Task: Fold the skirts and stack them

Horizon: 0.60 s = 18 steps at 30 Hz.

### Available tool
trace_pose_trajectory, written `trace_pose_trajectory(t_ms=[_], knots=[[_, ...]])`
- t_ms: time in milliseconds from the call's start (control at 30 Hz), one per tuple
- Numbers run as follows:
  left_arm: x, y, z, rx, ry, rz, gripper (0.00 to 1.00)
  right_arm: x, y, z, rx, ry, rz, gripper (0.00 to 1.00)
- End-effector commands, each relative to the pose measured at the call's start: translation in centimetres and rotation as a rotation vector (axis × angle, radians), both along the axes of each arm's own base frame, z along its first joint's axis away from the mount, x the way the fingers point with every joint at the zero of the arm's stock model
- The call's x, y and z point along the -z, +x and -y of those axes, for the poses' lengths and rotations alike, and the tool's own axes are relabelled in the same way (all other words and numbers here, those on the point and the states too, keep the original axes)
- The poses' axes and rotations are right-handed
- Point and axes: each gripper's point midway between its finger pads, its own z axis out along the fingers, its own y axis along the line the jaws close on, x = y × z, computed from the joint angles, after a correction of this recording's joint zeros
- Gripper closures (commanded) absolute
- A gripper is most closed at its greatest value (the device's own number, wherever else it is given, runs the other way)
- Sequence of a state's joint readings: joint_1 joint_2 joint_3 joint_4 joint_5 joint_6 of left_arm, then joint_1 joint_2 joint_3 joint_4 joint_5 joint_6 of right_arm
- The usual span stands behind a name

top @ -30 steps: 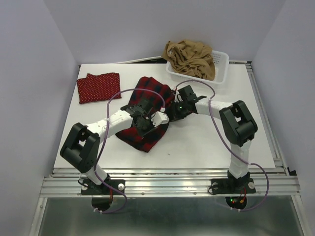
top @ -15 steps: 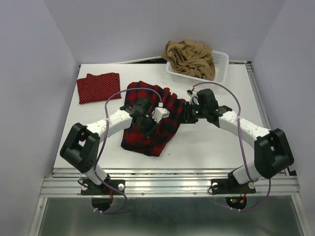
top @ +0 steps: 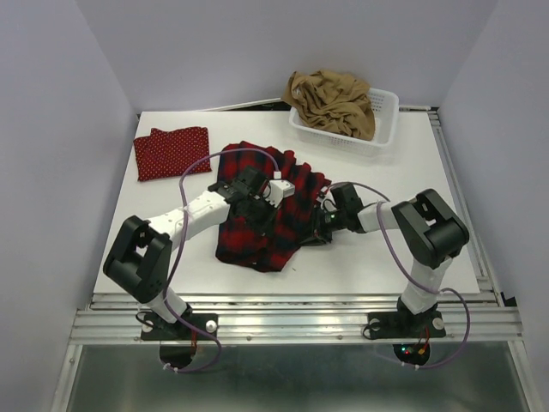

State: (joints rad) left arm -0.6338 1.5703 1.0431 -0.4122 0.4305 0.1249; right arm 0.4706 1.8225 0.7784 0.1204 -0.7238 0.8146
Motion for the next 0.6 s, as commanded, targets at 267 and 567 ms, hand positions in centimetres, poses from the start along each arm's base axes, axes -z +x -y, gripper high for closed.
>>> trace_pose_trajectory(t_ms=[267,567], knots=[[-5.6,-5.6,4.1,0.229,-0.075,0.107,1.00,2.3,0.8,-1.0,-0.007,-0.010,-0.044,0.79],[-2.8,-7.1,5.3,0.219,-0.064,-0.034,1.00,1.6,0.8,-0.7,-0.041,-0.025,0.008,0.75]])
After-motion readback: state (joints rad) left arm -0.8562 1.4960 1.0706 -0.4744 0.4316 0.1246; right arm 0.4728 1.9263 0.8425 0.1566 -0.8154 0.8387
